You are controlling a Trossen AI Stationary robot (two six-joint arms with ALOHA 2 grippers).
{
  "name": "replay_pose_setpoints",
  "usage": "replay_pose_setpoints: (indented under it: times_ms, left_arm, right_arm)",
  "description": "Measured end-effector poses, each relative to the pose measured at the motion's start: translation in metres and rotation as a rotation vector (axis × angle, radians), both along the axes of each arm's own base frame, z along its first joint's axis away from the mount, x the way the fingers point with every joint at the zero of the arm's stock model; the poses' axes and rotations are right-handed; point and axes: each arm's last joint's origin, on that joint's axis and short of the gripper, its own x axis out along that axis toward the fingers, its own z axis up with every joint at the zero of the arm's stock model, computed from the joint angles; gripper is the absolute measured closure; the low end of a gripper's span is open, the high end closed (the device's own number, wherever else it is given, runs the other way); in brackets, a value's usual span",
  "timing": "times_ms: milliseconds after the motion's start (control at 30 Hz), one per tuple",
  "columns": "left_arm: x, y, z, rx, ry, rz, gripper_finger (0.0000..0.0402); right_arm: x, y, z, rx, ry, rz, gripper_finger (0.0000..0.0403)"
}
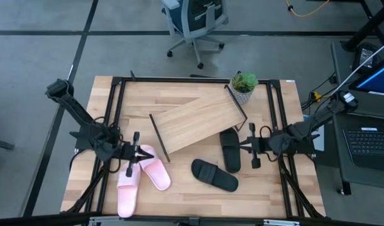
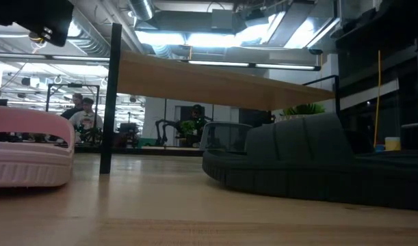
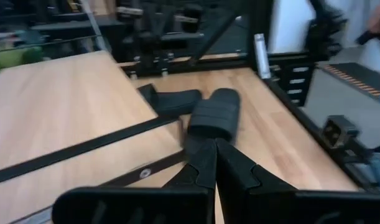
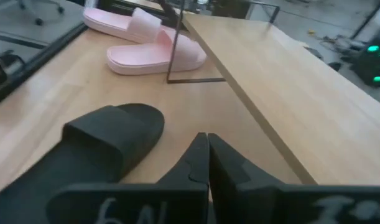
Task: Pick and place slides into the shelf
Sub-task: Put the right black slide on the shelf
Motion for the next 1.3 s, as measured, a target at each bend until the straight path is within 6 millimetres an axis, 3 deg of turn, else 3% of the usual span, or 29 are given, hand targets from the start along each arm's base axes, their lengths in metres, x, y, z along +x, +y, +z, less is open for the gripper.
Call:
replay_pose_setpoints:
  times_ms: [200,400,600,900,1300]
  left_arm:
    - [-0.002,-0.002,-0.001,-0.037,-0.007,0.051,0.0401]
    - [-0.002,-0.002,-0.001,-0.005,-0.007,0.045,0.0401]
    - [-0.002,-0.002,-0.001,0.033,-0.007,0.031,0.0401]
    - [-0.002,-0.002,-0.001,0.091,-0.007,0.019,0.0401]
    - [-0.002,-0.002,-0.001,0.118,-0.007,0.014,0.0402]
  right_arm:
    - [0.005,0.014,0.013,-0.013,0.019,-0.035,0.0403]
    - [0.022,0.027,0.026,-0.051,0.237,-0.105,0.0403]
    - [0.041,0.040,0.022,-0.066,0.440,-0.227,0.0403]
    - [0.055,0.051,0.000,-0.031,0.534,-0.351,0.0392]
    - [0.059,0.047,-0.010,-0.086,0.583,-0.375,0.0312]
